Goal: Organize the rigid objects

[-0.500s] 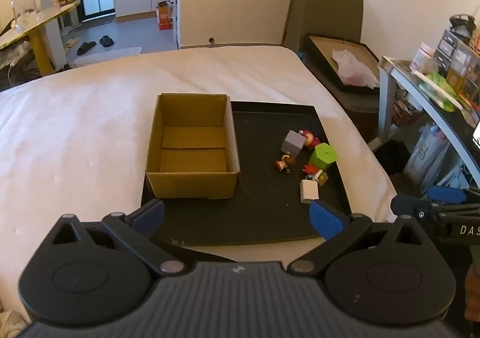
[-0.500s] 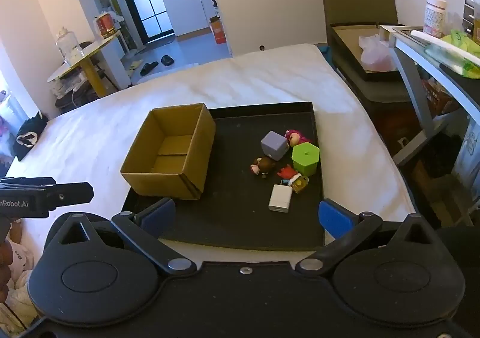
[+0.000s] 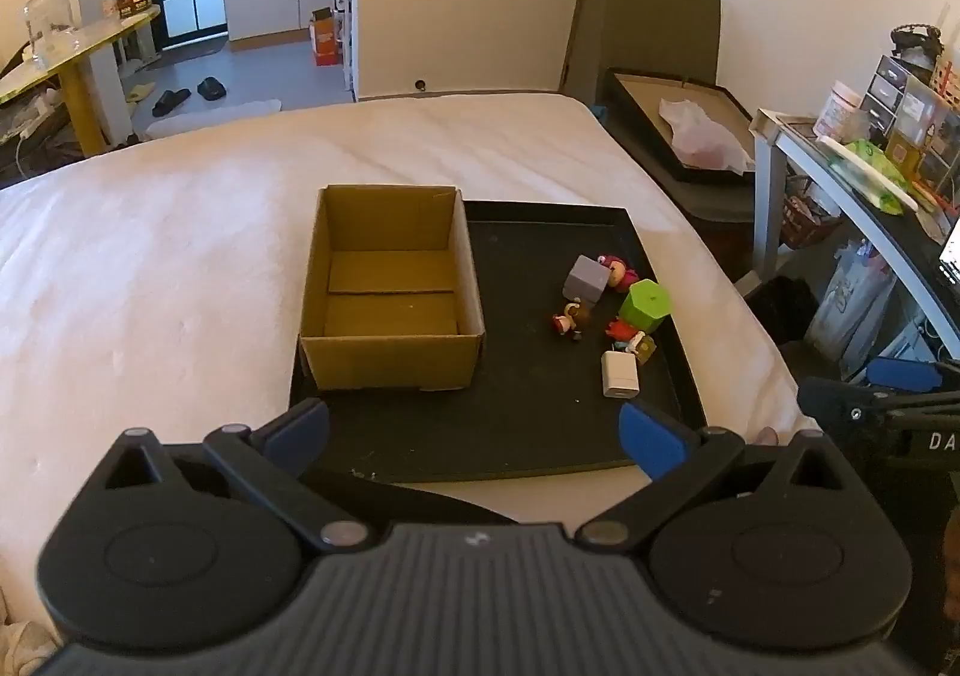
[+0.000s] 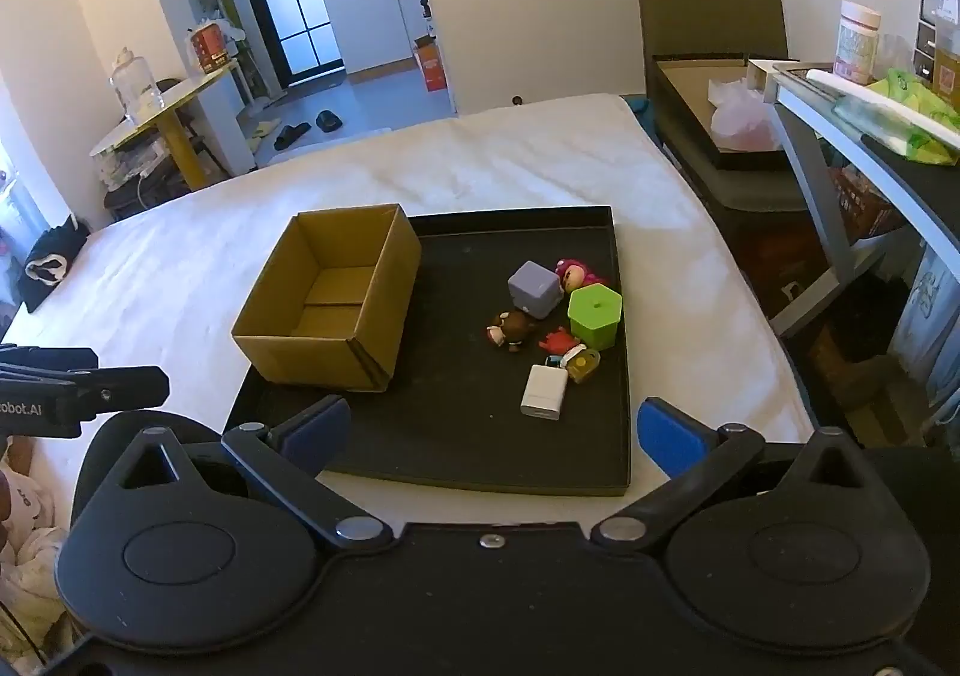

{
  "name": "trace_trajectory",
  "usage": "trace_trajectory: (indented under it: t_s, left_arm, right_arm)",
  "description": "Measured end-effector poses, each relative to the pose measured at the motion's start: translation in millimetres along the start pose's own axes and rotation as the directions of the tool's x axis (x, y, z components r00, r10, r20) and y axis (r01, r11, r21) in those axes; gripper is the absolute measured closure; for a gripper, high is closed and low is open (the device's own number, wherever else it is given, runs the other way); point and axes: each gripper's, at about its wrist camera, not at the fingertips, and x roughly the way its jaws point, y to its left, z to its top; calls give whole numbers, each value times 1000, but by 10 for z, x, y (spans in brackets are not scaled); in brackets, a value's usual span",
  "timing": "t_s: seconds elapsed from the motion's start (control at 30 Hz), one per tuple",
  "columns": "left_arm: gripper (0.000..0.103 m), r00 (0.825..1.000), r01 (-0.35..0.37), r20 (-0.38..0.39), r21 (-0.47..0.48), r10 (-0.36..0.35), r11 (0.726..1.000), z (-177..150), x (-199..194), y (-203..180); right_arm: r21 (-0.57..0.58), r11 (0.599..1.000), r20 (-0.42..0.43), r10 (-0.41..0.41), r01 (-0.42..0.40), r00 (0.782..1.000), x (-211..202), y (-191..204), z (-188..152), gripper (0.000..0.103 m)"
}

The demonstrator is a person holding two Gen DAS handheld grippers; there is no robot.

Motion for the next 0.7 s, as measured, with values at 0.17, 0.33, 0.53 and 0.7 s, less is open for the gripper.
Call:
trace_trajectory:
  t_s: [0.17, 0.33, 0.53, 0.7]
  left_arm:
    - [0, 1000, 1, -11, -25, -1, 1000, -12, 16, 65]
    - [0, 1000, -1, 3, -20, 1, 1000, 7, 5, 74]
    - [0, 1000, 21, -9, -30, -22, 999, -12, -2, 78]
    - [0, 1000, 13, 4, -17, -13, 1000, -17, -45, 36]
  right_arm:
    - [-19, 1000, -4, -5, 5, 1000, 1, 39, 21, 0]
    - [-20, 1000, 1, -13, 13, 1000, 0, 61, 14, 0]
    - [-15, 999, 3, -43, 43, 999, -22, 56, 28, 0]
    - [-19, 999, 5, -46, 46, 999, -35, 70, 27, 0]
